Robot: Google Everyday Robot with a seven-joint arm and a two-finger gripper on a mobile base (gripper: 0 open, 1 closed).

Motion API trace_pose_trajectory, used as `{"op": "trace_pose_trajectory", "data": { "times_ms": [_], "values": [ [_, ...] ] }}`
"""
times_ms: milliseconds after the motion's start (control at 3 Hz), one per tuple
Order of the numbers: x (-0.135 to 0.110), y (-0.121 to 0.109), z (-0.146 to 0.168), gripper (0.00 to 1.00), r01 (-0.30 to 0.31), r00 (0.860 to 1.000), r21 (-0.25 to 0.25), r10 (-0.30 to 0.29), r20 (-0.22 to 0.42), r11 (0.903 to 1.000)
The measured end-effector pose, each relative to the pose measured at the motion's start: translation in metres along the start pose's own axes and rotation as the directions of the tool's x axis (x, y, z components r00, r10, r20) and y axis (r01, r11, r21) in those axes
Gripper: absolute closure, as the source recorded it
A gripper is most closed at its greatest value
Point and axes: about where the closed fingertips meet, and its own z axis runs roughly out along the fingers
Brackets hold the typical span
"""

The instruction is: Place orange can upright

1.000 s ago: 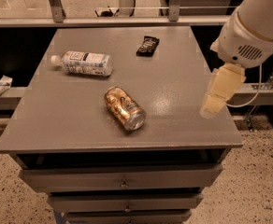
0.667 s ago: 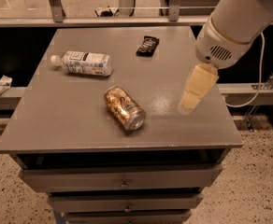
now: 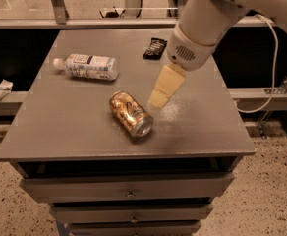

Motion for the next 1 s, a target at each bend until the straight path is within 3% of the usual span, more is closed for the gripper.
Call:
{"op": "trace_pose_trajectory", "data": {
  "times_ms": [667, 1000],
  "values": [
    [-0.038, 0.008, 0.043, 0.0, -0.114, 0.993, -0.04, 0.116, 0.036, 0.9927],
    [-0.048, 0.006, 0.057, 0.0, -0.179, 0.982, -0.04, 0.181, 0.055, 0.9831]
  ]
}}
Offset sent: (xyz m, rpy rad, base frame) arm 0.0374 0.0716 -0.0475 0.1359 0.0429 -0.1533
